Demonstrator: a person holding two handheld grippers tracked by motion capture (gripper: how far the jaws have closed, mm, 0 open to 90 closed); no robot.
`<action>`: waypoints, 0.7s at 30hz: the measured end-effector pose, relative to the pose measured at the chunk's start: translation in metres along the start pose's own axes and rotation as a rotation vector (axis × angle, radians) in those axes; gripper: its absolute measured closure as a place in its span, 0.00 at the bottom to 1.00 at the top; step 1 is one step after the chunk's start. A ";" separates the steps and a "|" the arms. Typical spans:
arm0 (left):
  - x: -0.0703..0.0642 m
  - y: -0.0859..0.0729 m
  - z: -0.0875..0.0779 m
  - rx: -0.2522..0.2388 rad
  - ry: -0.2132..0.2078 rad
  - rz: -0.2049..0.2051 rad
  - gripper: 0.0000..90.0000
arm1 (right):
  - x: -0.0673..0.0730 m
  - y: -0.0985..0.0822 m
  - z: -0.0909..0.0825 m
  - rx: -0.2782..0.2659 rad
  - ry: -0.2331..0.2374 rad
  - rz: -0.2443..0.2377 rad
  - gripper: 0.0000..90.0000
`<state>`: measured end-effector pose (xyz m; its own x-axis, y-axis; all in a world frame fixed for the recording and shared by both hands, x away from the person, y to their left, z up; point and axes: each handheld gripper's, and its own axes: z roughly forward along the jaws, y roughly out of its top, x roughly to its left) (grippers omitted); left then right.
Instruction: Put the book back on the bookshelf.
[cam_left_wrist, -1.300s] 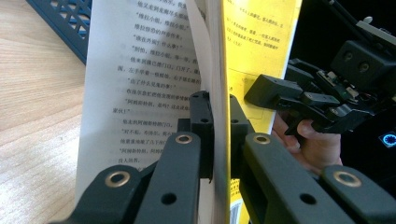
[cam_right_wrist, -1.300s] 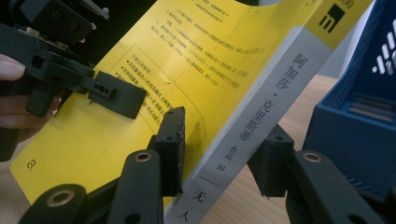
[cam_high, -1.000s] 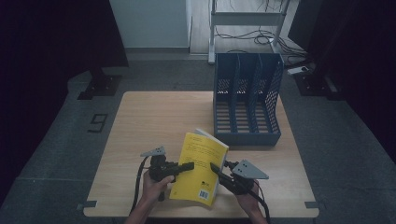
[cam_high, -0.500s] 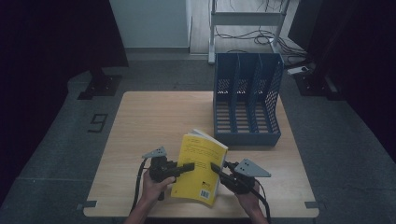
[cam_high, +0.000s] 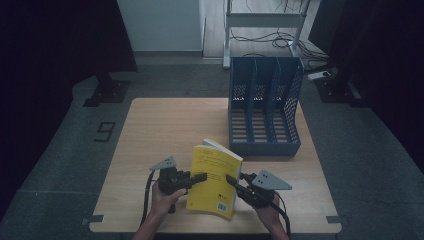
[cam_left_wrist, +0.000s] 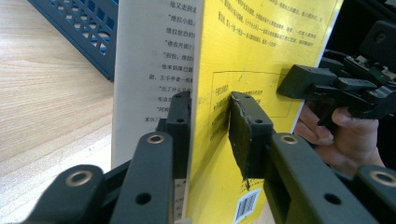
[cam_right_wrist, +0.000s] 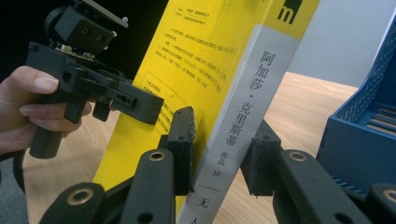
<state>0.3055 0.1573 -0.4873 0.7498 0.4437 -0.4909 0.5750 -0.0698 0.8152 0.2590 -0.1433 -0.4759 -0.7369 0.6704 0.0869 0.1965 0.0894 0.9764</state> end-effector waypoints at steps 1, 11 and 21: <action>0.000 0.000 -0.001 0.000 -0.004 0.007 0.82 | 0.000 0.000 0.000 0.002 -0.002 0.003 0.75; -0.005 0.002 -0.001 -0.010 -0.035 0.032 0.86 | 0.001 0.007 -0.005 -0.006 -0.010 -0.021 0.77; -0.006 0.002 0.000 0.003 -0.056 0.029 0.90 | -0.001 0.009 -0.008 -0.017 -0.010 -0.018 0.77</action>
<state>0.3019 0.1546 -0.4826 0.7833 0.3907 -0.4835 0.5536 -0.0848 0.8285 0.2560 -0.1491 -0.4654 -0.7339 0.6759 0.0672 0.1720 0.0892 0.9810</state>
